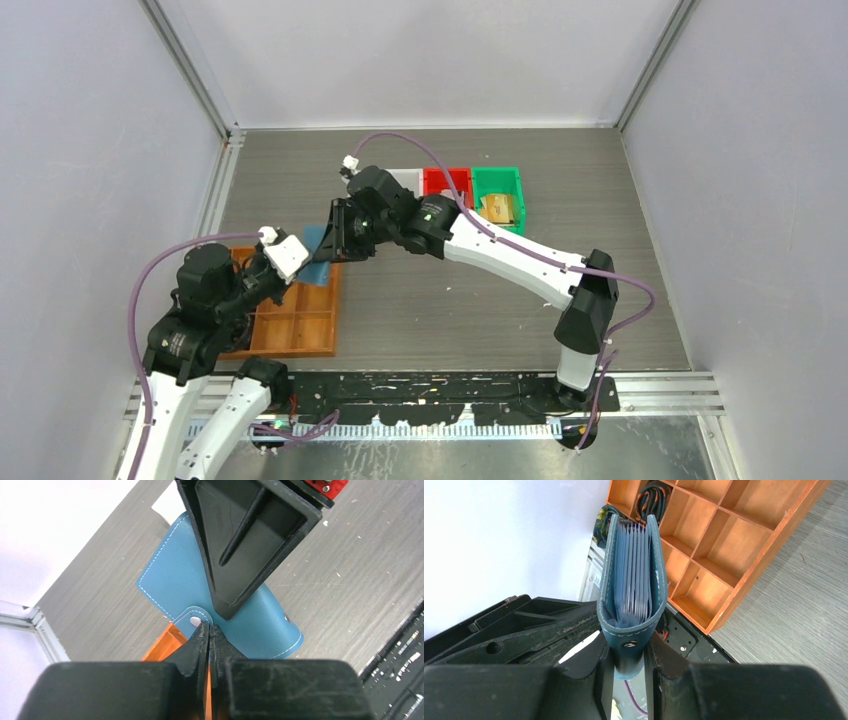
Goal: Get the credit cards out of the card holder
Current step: Open the card holder.
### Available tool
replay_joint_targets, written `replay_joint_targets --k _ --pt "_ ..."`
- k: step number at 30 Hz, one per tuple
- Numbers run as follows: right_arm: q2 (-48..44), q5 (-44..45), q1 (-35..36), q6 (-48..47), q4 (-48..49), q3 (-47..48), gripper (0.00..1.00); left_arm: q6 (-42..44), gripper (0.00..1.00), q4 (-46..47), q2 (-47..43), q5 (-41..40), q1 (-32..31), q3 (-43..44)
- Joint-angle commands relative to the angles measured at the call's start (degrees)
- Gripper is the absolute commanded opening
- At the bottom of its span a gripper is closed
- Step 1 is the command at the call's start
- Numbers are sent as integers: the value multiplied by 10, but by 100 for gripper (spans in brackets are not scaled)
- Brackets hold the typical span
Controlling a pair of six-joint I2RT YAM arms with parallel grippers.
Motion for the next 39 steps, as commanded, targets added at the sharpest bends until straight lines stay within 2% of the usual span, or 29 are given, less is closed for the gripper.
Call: replay_joint_targets --k 1,13,23,25,28,29,31,32,33,35,39 --pt "-27 -93 15 34 126 12 1 17 1 78 2 -50 -4 -23" --pt "-80 -105 -8 72 226 -90 1 -59 0 149 8 -168 -5 -32" --pt "-132 -101 -18 68 283 -184 1 -185 0 153 36 -303 -5 1" --pt "-141 -99 -22 68 288 -197 1 -201 0 125 43 -267 -5 17" --pt "-155 -95 -36 69 283 -209 1 -164 0 62 35 -90 -5 37" --pt "-160 -92 -42 69 276 -211 1 -147 5 52 27 -44 -5 38" --pt "-167 -82 -50 55 244 -205 1 -119 42 42 7 14 -5 37" --pt "-168 -74 -51 46 225 -198 1 -109 54 39 1 33 -4 39" --pt "-169 -67 -52 35 207 -190 1 -92 60 28 0 55 -5 45" --pt "-164 -58 -52 21 178 -173 1 -61 64 -2 6 90 -5 58" --pt "-157 -43 -51 5 147 -156 1 -22 66 -34 26 107 -5 79"
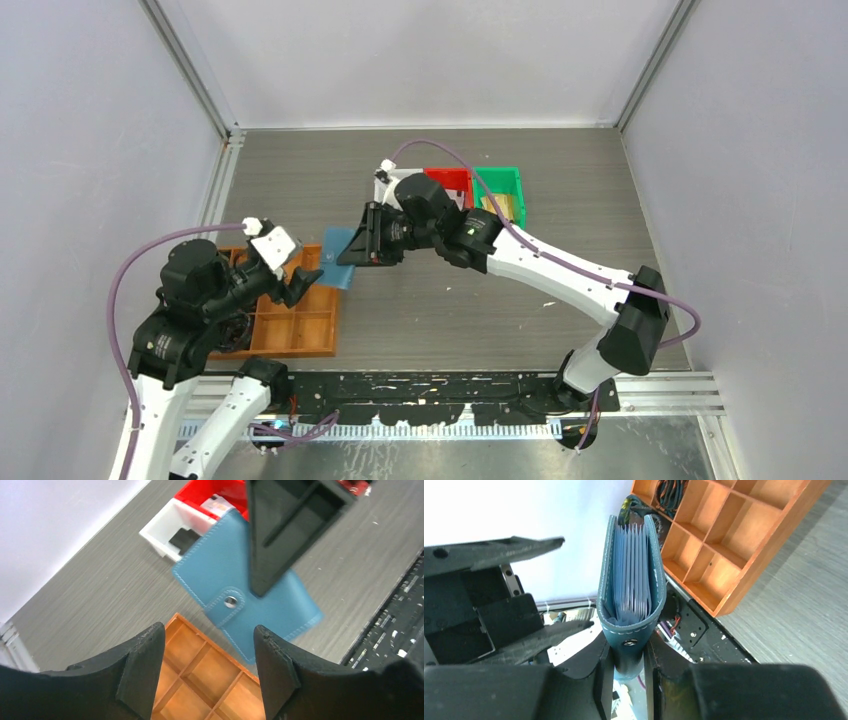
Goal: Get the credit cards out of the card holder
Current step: Open the card holder.
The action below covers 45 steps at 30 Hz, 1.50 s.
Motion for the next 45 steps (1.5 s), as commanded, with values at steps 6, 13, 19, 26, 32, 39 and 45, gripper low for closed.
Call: replay_joint_targets --k 6,13,19,26,32,39,45 --pt "-10 53 -3 -46 -19 60 1 118 64 -60 30 114 -2 31" --pt "16 45 12 -55 -30 97 1 156 56 -2 46 119 -2 2" --pt "23 40 15 -61 -33 111 1 208 51 10 51 114 -5 -9" --pt "38 32 30 -85 -58 130 1 241 50 16 50 106 -10 -6" --pt "35 54 34 -109 -86 138 1 269 51 -49 63 114 -10 36" --pt "30 83 33 -155 -138 158 1 314 60 -136 49 106 -10 81" --pt "33 89 34 -153 -141 157 1 326 60 -149 50 103 -11 108"
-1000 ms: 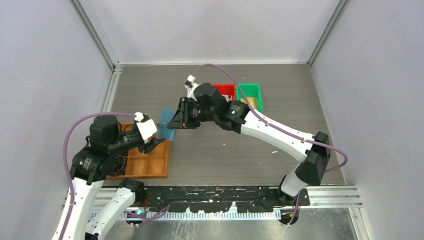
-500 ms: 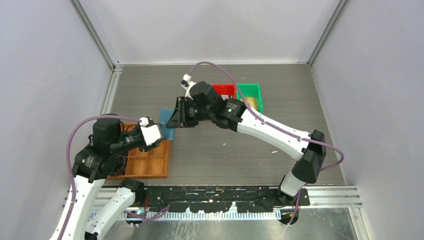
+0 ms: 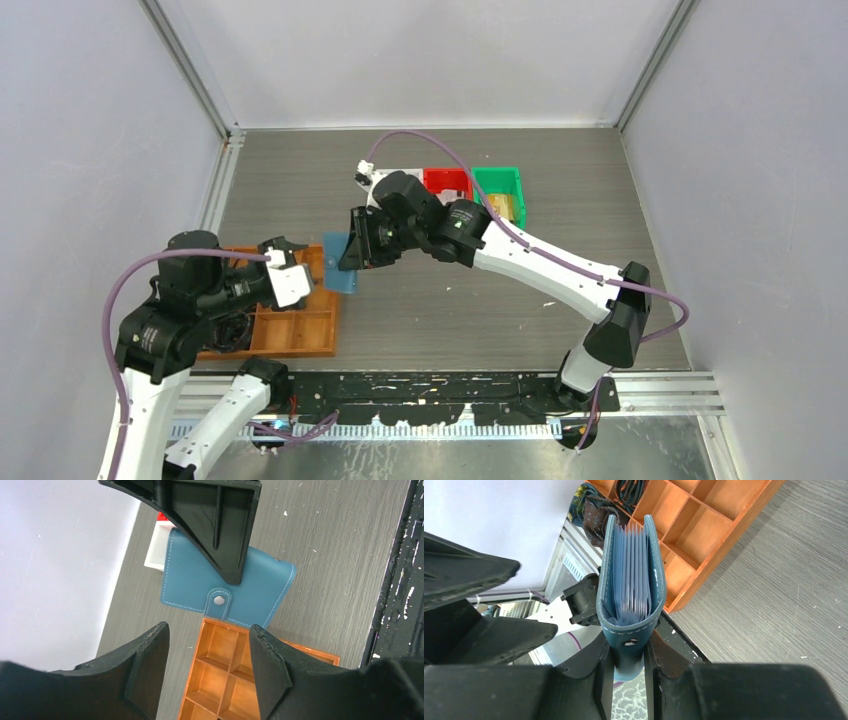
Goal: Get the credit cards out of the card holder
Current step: Open the card holder.
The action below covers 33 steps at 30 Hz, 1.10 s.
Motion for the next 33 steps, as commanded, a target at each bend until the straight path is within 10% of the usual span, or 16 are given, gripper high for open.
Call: replay_joint_targets --k 1,33 --pt "-15 5 2 -6 19 31 1 16 60 -6 -1 5 0 16" --pt "22 -30 8 51 88 64 1 26 32 199 4 -101 -70 -145"
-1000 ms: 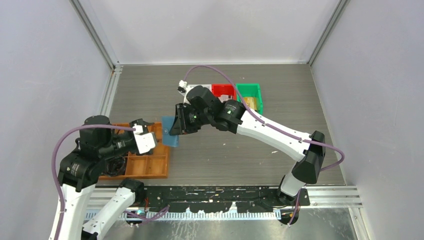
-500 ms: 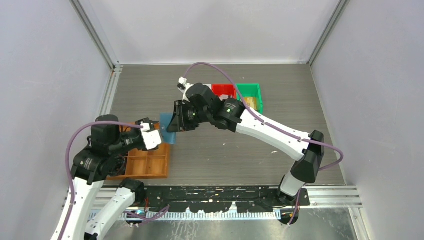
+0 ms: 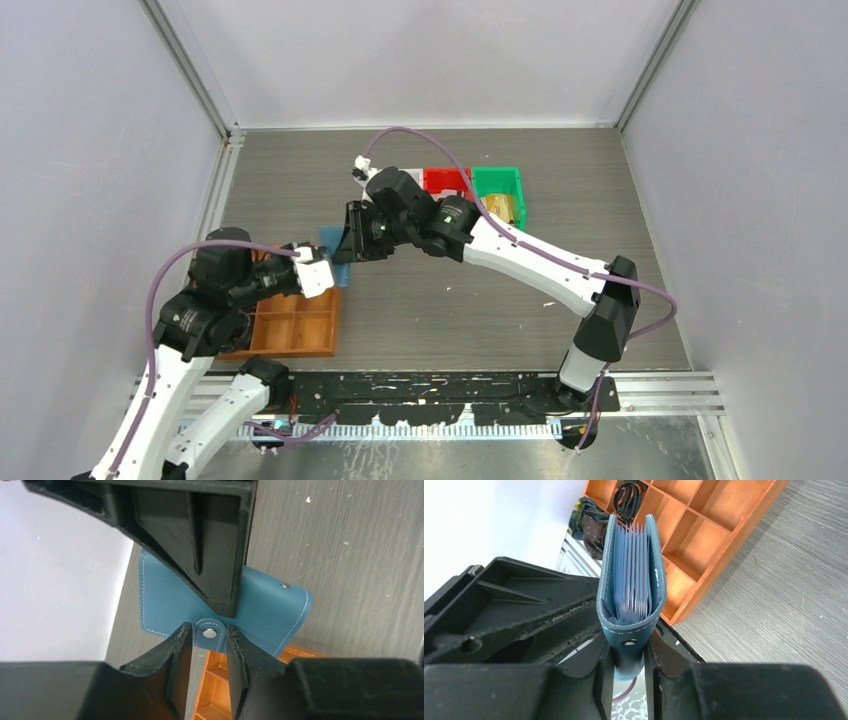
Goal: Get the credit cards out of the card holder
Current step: Open the card holder.
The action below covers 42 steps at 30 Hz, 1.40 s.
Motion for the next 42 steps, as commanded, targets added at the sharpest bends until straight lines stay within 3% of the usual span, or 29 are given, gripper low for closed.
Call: replay_joint_targets --k 1,5,13,22,31,37,42 --pt "-7 -24 8 30 76 45 1 20 31 69 1 -82 -49 -38" --pt "-10 -8 9 50 98 38 1 19 25 122 2 -230 -135 -83" --pt "-13 21 10 78 129 18 1 -61 0 196 57 -373 -153 -70" --pt "-16 19 11 91 157 3 1 -116 0 238 41 -443 -160 -102" --pt "-41 38 8 107 191 -43 1 -131 0 370 57 -598 -160 -118" --pt "-53 35 8 105 191 -63 1 -212 0 338 56 -597 -154 -93" --pt "-90 19 -10 95 222 -116 1 -315 0 229 36 -496 -119 -38"
